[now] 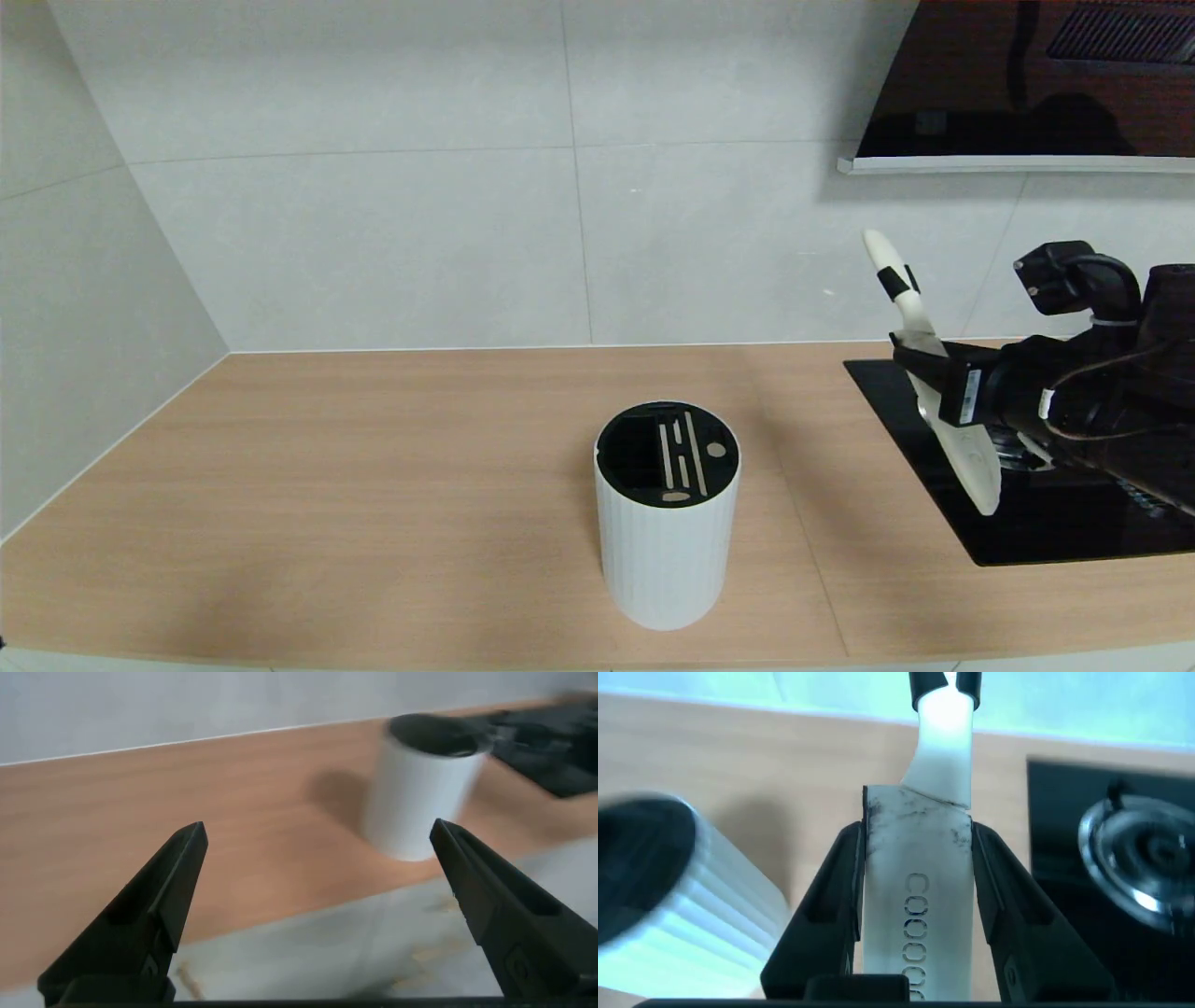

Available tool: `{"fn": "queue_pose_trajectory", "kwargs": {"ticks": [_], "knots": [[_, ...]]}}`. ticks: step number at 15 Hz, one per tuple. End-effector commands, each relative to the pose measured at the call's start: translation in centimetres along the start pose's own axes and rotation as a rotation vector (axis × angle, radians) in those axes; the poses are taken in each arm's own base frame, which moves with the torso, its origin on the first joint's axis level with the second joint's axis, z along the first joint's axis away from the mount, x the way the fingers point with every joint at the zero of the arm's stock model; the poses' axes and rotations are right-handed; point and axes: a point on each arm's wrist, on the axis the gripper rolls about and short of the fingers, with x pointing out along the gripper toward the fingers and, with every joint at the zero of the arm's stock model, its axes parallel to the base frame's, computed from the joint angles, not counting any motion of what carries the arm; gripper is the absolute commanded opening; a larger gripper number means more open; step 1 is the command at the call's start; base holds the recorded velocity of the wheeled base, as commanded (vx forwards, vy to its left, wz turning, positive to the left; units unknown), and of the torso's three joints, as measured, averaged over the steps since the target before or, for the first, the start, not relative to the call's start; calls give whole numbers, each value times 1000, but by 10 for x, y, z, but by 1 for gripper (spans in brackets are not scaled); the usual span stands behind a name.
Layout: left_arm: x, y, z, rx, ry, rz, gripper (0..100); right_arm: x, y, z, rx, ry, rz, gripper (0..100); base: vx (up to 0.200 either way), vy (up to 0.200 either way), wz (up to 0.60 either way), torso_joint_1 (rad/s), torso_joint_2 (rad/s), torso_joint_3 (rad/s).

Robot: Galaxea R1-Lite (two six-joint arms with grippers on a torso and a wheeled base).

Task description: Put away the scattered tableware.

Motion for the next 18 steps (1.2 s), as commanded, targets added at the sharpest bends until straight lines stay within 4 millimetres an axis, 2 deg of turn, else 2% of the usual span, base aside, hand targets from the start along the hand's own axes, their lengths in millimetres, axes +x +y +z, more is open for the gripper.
{"fn": "queue_pose_trajectory", "kwargs": {"ticks": [1,3,5,6,8,9,10,11,13,14,18], "knots": [[58,19,53,-32,141,-139,100,0,14,15,-2,-46,53,0,0,0,0,0,0,0],[95,24,67,-36,161,-211,100,4,27,19,-6,-56,99,0,0,0,0,0,0,0],[132,22,71,-56,144,-288,100,13,37,22,-9,-61,130,0,0,0,0,0,0,0],[150,18,71,-83,140,-336,100,17,43,23,-11,-61,145,0,0,0,0,0,0,0],[174,10,67,-139,149,-389,100,19,52,22,-13,-59,171,0,0,0,0,0,0,0],[196,2,63,-193,160,-435,100,16,65,21,-7,-58,214,0,0,0,0,0,0,0],[203,-1,60,-217,167,-450,100,14,69,20,4,-52,228,0,0,0,0,0,0,0],[220,-12,55,-295,172,-495,100,10,82,19,22,-44,248,0,0,0,0,0,0,0],[230,-20,51,-372,173,-527,100,8,89,16,20,-38,264,0,0,0,0,0,0,0],[239,-31,47,-469,171,-571,100,3,101,12,25,-24,305,0,0,0,0,0,0,0],[250,-44,49,-627,132,-626,100,-7,121,8,39,-10,362,0,0,0,0,0,0,0]]}}
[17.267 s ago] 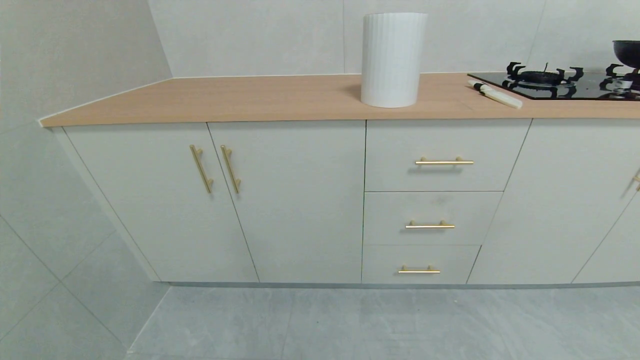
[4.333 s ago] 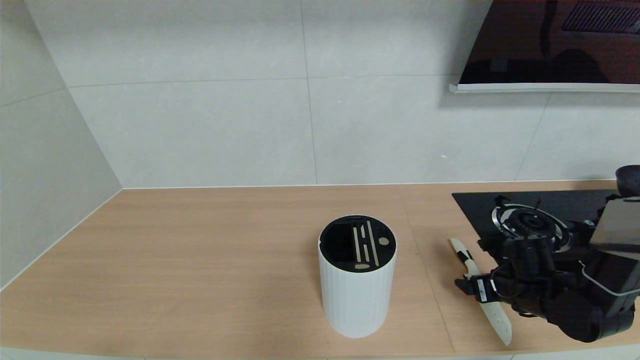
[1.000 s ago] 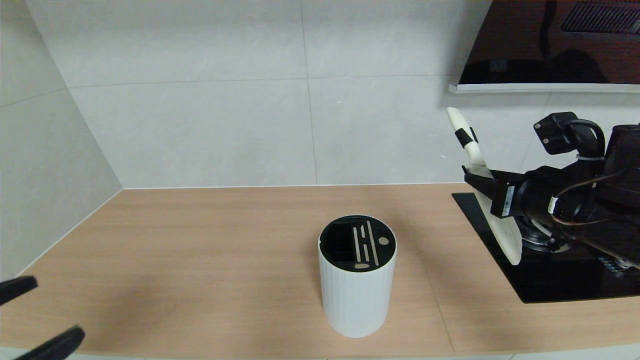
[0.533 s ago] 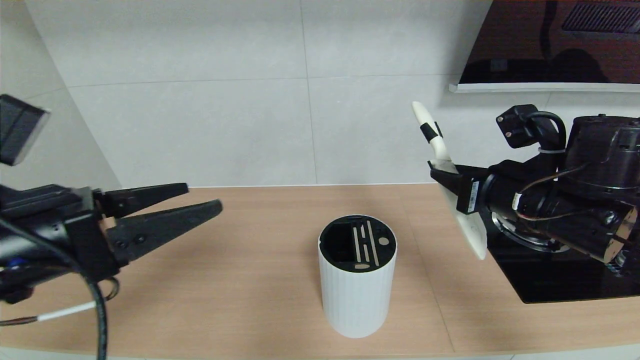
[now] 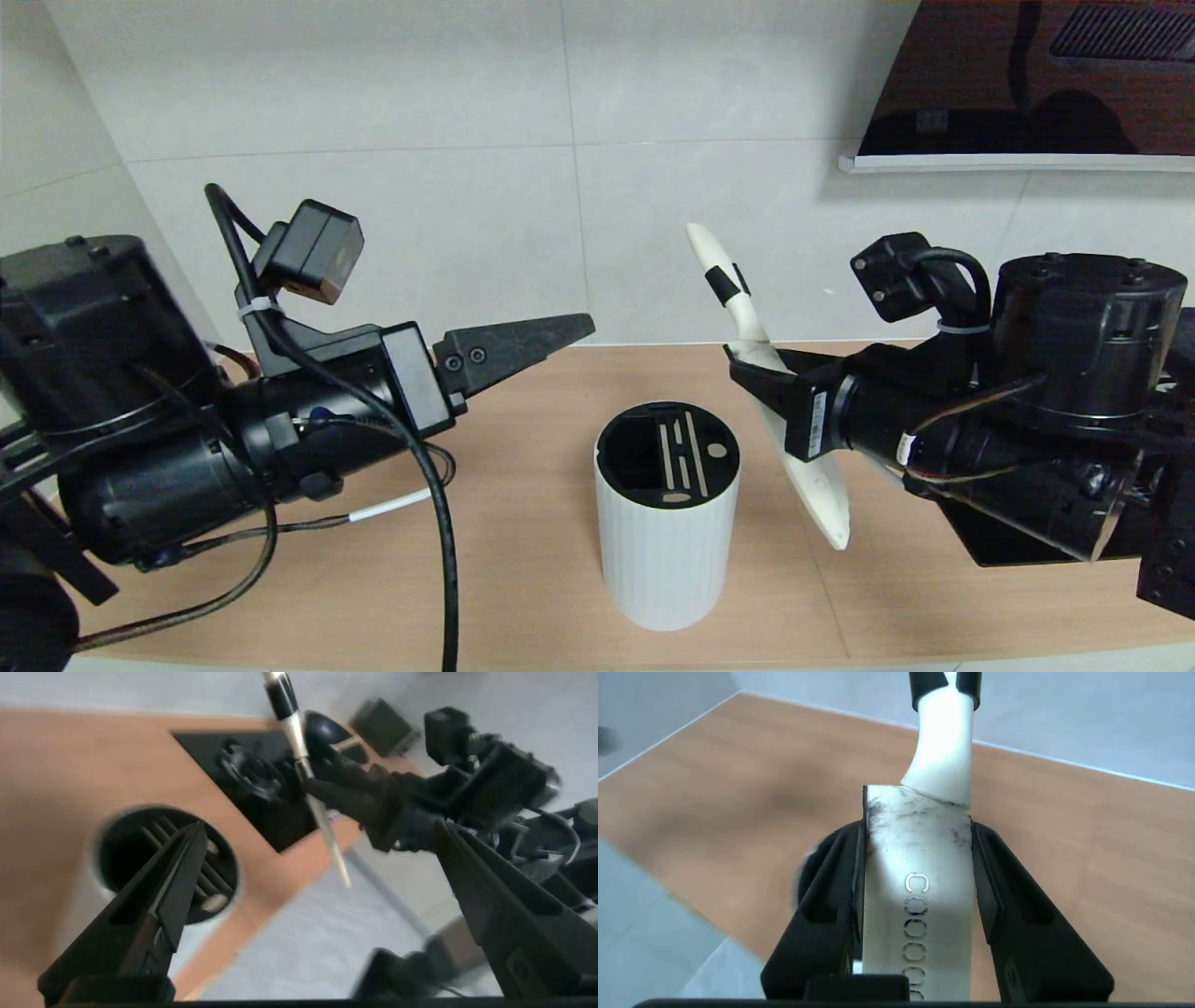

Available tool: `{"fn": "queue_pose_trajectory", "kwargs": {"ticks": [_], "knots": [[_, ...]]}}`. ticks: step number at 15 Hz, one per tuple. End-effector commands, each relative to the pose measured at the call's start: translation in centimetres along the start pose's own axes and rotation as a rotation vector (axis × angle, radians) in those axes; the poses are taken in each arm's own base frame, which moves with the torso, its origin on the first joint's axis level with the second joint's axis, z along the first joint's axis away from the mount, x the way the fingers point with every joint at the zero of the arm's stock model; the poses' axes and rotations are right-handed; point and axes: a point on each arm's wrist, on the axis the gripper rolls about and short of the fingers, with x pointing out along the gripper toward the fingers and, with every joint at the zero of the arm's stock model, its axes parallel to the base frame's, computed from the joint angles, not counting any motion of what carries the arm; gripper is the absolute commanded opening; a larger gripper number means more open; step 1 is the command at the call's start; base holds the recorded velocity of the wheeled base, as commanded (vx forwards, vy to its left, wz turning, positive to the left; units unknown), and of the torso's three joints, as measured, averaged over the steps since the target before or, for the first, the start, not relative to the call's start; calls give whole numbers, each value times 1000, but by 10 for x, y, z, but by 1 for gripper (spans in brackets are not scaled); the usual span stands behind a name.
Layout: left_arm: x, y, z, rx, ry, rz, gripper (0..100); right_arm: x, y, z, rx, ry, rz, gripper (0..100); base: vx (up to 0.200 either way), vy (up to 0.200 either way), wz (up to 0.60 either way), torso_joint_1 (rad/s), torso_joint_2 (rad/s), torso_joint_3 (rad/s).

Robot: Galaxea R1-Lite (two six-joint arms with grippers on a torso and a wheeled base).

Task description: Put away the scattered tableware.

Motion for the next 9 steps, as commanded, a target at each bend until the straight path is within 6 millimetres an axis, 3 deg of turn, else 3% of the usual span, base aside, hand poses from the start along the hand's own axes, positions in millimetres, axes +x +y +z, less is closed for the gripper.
{"fn": "queue_pose_trajectory", "kwargs": {"ticks": [1,9], "knots": [[12,8,-10,-40,26,14,100,-1,12,-3,10,10,40,0,0,0,0,0,0,0],[45,15,-30,-34,-50,67,100,-2,41,-16,22,49,131,0,0,0,0,0,0,0]]}}
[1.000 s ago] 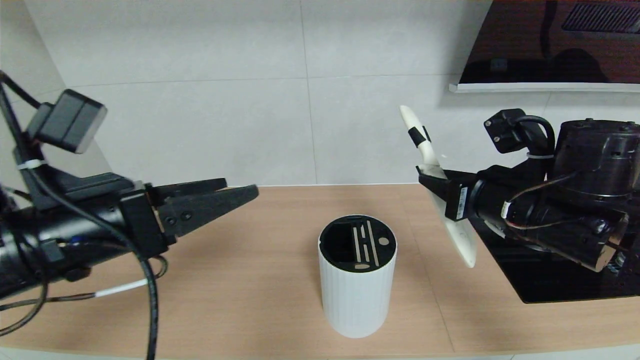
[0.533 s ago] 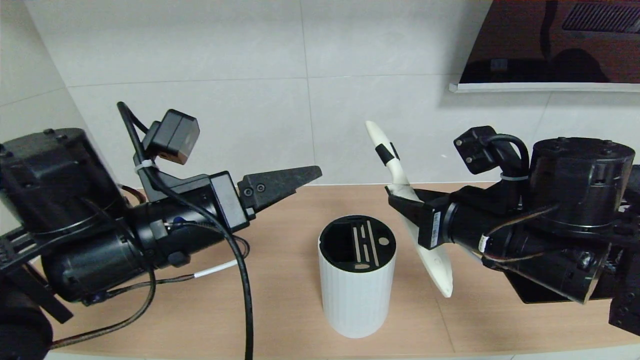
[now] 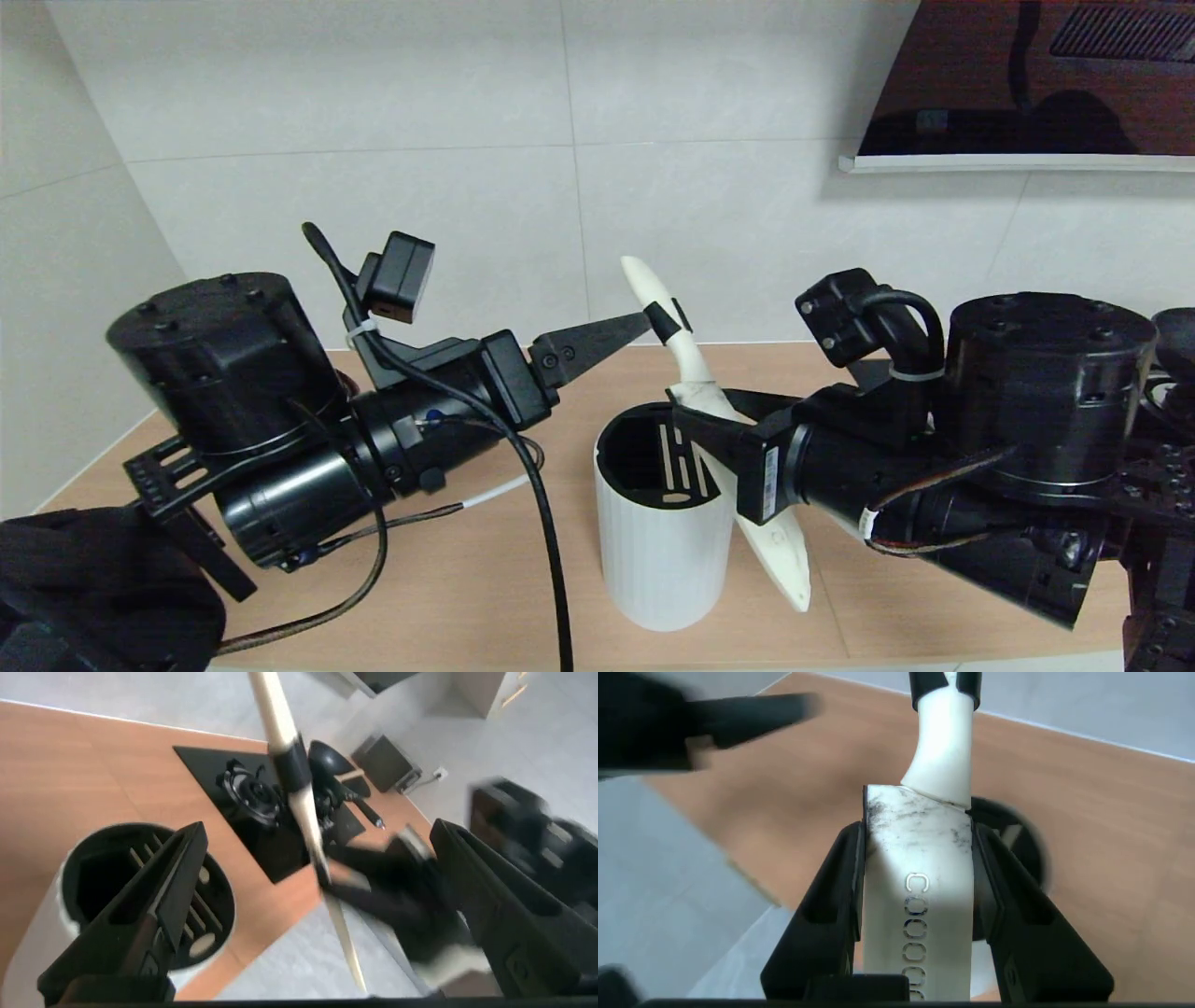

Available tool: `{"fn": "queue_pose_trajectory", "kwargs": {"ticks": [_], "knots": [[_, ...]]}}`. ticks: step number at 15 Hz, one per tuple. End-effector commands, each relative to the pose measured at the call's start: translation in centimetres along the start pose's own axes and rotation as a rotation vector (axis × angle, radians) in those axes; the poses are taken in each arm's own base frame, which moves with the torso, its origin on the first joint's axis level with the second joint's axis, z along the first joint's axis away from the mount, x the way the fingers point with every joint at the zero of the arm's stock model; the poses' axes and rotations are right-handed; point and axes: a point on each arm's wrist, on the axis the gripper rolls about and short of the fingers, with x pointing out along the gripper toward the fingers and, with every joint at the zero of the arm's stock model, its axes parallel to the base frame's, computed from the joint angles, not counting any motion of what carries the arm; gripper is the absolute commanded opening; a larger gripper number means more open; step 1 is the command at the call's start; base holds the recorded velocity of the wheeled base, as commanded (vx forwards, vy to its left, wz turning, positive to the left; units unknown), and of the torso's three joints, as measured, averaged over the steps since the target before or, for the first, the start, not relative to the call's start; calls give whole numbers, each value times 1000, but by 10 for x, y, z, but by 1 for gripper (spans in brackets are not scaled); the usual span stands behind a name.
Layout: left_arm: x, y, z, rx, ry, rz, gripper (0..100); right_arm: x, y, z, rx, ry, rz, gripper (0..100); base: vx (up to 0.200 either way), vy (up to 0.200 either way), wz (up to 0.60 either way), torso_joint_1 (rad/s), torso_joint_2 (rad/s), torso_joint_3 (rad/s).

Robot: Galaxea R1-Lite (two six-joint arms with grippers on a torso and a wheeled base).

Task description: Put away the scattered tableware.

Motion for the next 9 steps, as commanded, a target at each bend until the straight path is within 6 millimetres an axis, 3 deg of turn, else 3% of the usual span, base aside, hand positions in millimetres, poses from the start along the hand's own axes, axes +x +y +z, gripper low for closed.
{"fn": "queue_pose_trajectory", "kwargs": {"ticks": [1,9], "knots": [[8,5,-9,-8,19,9,100,2,8,-6,2,20,26,0,0,0,0,0,0,0],[22,16,-18,-18,21,60,100,4,22,-16,-1,16,81,0,0,0,0,0,0,0]]}}
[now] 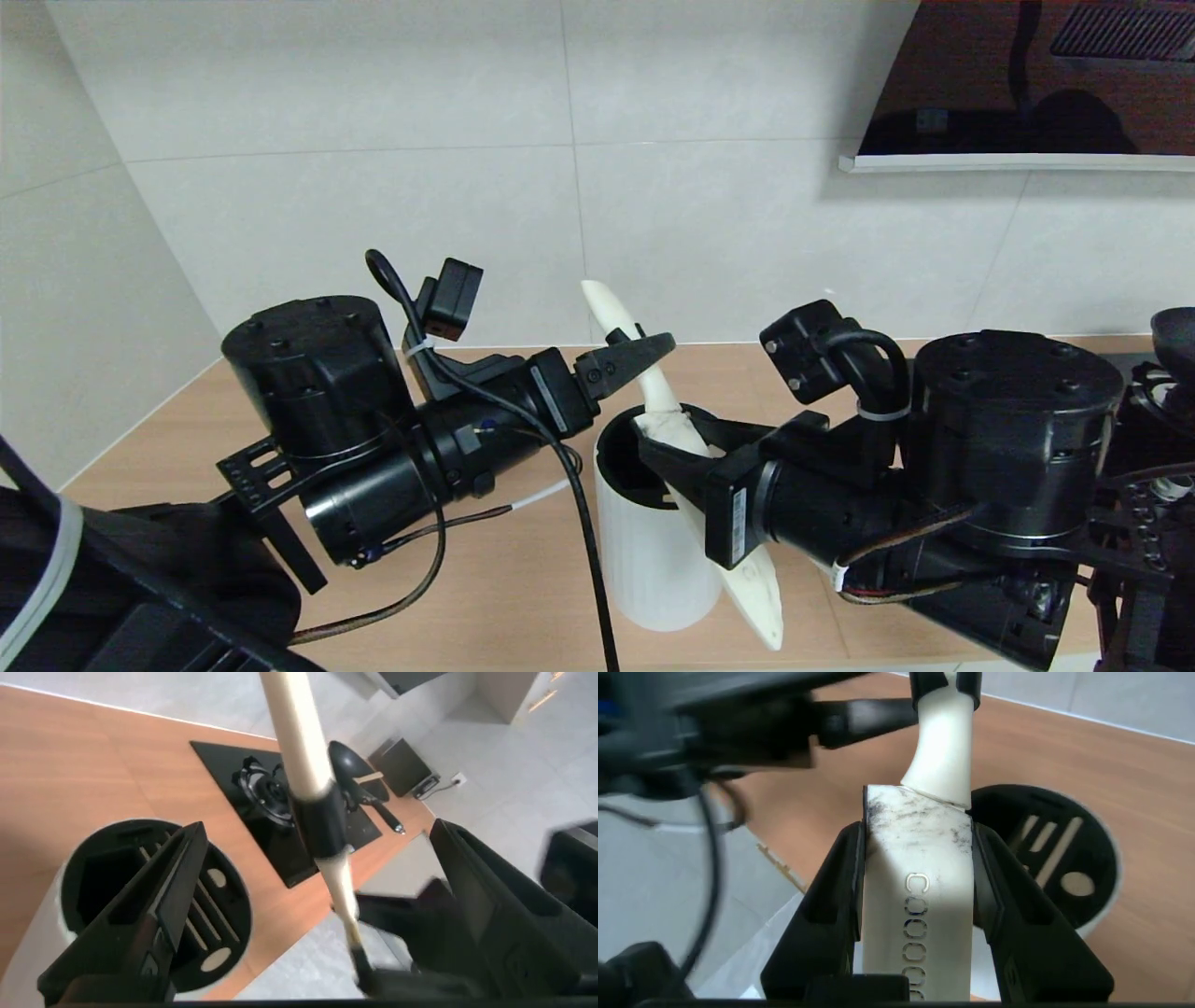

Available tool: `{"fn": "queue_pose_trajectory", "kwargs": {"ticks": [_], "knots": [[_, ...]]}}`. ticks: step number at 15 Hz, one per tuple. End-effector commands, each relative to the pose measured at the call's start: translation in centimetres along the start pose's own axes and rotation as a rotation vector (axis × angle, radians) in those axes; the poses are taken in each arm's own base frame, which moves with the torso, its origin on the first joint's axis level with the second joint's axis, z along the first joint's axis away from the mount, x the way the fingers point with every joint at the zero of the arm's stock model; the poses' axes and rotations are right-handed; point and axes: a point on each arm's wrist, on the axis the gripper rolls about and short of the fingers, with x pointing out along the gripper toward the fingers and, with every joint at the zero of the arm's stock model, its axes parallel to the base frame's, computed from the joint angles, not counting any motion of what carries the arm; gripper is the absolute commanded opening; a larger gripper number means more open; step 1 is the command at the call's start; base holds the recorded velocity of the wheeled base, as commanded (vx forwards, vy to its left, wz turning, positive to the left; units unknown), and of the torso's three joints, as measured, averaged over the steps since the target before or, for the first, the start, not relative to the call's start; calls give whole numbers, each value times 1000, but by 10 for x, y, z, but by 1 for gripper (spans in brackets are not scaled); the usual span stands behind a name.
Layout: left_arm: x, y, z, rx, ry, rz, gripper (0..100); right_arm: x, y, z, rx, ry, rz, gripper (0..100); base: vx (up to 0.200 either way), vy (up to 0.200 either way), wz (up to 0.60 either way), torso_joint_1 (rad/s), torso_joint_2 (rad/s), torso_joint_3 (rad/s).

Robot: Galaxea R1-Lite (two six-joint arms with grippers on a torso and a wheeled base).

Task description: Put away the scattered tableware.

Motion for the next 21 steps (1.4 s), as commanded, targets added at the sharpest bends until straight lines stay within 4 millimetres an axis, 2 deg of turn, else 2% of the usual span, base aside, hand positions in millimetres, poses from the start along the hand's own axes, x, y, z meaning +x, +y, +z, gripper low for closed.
{"fn": "queue_pose_trajectory", "kwargs": {"ticks": [1,10,11,21], "knots": [[3,2,-2,-3,5,2,100,0,3,-4,-4,15,12,0,0,0,0,0,0,0],[8,5,-3,6,-28,1,100,0,4,-10,-10,34,19,0,0,0,0,0,0,0],[7,5,-3,6,-29,3,0,0,4,-10,-10,34,19,0,0,0,0,0,0,0],[7,6,-4,5,-23,2,0,-1,4,-7,-8,23,18,0,0,0,0,0,0,0]]}}
